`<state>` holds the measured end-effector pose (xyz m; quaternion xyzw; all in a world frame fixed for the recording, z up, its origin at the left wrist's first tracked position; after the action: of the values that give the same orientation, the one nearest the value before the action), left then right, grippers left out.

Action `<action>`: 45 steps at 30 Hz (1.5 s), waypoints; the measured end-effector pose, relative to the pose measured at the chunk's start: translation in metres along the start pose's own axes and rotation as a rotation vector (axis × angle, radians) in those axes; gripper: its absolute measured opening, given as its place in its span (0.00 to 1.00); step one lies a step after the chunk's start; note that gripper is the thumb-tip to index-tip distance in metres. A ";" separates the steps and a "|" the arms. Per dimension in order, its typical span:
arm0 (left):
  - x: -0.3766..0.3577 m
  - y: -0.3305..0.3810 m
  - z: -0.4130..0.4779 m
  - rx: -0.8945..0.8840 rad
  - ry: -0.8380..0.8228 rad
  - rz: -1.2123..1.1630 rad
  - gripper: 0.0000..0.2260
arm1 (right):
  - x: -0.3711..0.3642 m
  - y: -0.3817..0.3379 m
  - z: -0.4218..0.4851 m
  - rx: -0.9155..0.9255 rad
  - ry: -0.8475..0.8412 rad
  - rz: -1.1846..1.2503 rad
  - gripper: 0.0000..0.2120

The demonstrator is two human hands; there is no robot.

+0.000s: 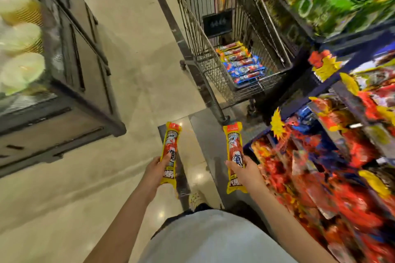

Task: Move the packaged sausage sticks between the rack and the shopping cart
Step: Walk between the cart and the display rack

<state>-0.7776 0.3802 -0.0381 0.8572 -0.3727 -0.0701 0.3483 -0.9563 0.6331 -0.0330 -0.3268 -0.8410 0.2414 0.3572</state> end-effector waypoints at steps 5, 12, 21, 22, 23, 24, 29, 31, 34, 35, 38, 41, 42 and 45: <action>-0.011 0.043 0.037 0.048 -0.050 0.018 0.15 | -0.002 0.004 0.035 -0.115 0.080 0.065 0.15; -0.063 0.136 0.108 0.002 -0.181 0.124 0.15 | 0.009 -0.040 0.110 -0.188 0.208 0.122 0.12; -0.054 0.327 0.259 -0.075 -0.073 0.259 0.16 | -0.026 -0.249 0.266 -0.068 0.144 0.236 0.09; -0.049 0.353 0.274 -0.086 -0.049 0.252 0.16 | -0.030 -0.277 0.282 -0.041 0.125 0.216 0.08; -0.045 0.378 0.285 -0.095 -0.030 0.246 0.16 | -0.035 -0.303 0.297 -0.017 0.098 0.190 0.07; -0.044 0.403 0.295 -0.105 -0.024 0.236 0.16 | -0.038 -0.329 0.311 0.005 0.071 0.164 0.07; -0.059 0.488 0.345 -0.105 -0.028 0.269 0.16 | -0.047 -0.415 0.377 0.054 -0.008 0.082 0.26; -0.078 0.511 0.363 -0.105 -0.062 0.311 0.16 | -0.041 -0.433 0.395 0.032 -0.003 0.115 0.28; -0.122 0.546 0.392 -0.141 -0.138 0.410 0.15 | -0.028 -0.444 0.421 -0.027 0.021 0.228 0.21; -0.139 0.557 0.400 -0.155 -0.169 0.462 0.15 | -0.022 -0.441 0.428 -0.073 0.054 0.282 0.19; -0.196 0.583 0.431 -0.166 -0.324 0.612 0.15 | 0.000 -0.429 0.447 -0.205 0.214 0.409 0.16; -0.255 0.607 0.461 -0.169 -0.460 0.751 0.16 | 0.019 -0.419 0.464 -0.325 0.344 0.487 0.10; -0.273 0.612 0.473 -0.180 -0.501 0.814 0.16 | 0.024 -0.415 0.470 -0.362 0.389 0.504 0.08; -0.325 0.633 0.503 -0.256 -0.602 0.989 0.17 | 0.028 -0.406 0.487 -0.479 0.502 0.573 0.11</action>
<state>-1.5739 0.0262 -0.0482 0.4752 -0.7989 -0.1840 0.3194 -1.4935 0.2979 -0.0667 -0.6687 -0.6358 0.0423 0.3832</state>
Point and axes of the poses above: each hand's wrist, its own z-axis towards the middle knuckle, its own x-axis out of the back of the hand, y = z × x, the point moved 9 cm from there along z, towards the middle knuckle, and after that the axes turned 4 degrees about y, right-handed, at the moved point
